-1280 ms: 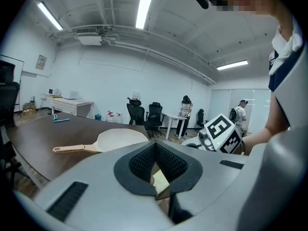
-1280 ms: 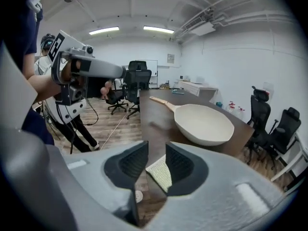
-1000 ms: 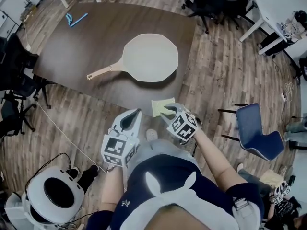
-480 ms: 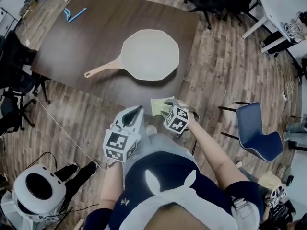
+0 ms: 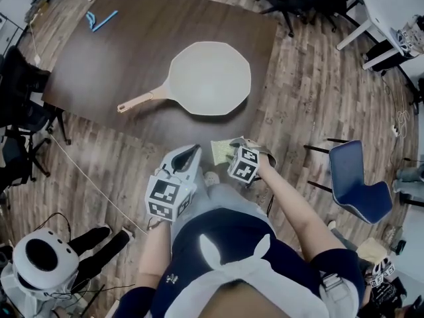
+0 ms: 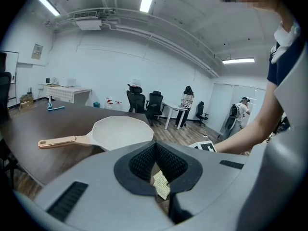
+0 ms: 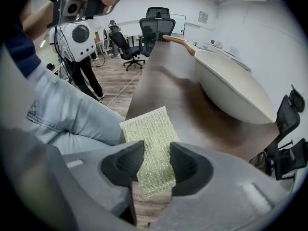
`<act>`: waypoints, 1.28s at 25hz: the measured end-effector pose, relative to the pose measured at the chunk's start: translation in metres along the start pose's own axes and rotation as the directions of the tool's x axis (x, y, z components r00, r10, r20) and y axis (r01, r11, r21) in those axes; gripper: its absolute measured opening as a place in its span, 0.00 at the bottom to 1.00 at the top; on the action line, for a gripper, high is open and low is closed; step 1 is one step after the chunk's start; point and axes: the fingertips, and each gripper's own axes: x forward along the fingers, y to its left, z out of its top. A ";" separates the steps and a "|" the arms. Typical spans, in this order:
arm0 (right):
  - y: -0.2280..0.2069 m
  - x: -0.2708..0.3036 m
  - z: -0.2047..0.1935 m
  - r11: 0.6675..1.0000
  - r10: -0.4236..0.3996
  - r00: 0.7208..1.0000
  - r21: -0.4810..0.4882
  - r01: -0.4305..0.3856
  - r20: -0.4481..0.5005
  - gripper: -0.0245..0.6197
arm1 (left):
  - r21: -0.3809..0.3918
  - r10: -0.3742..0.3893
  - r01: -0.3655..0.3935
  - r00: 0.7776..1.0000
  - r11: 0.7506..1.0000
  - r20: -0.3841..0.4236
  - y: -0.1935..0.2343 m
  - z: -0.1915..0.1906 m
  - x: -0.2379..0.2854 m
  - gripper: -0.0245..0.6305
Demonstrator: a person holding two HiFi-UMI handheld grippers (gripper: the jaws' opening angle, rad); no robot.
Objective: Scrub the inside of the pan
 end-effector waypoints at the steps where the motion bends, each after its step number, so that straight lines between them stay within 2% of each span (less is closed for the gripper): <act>1: -0.001 0.000 0.000 1.000 0.006 1.000 0.011 -0.006 -0.002 0.30 | -0.001 -0.001 0.001 1.000 1.000 -0.002 0.001 0.001 0.002 0.04; 8: -0.001 0.002 0.002 0.989 0.069 0.998 0.132 -0.070 0.011 0.23 | -0.012 -0.006 0.005 1.000 1.000 -0.022 0.010 -0.006 0.007 0.04; 11: -0.004 0.003 0.009 0.983 0.056 0.998 0.172 -0.061 0.037 0.15 | -0.018 -0.008 0.008 1.000 1.000 -0.019 0.023 -0.004 0.009 0.04; 15: -0.005 0.003 0.007 0.982 0.050 0.998 0.179 -0.057 0.044 0.07 | -0.029 -0.024 0.024 0.999 0.999 -0.028 0.033 0.002 0.019 0.04; 26: -0.011 -0.009 0.017 0.954 0.081 0.993 0.283 -0.102 0.084 0.05 | -0.014 -0.038 0.037 0.996 0.999 -0.081 0.071 0.008 0.044 0.04; 32: -0.024 -0.025 0.036 0.949 0.064 0.992 0.302 -0.094 0.108 0.05 | 0.031 -0.057 0.062 0.989 0.998 -0.135 0.087 0.007 0.053 0.04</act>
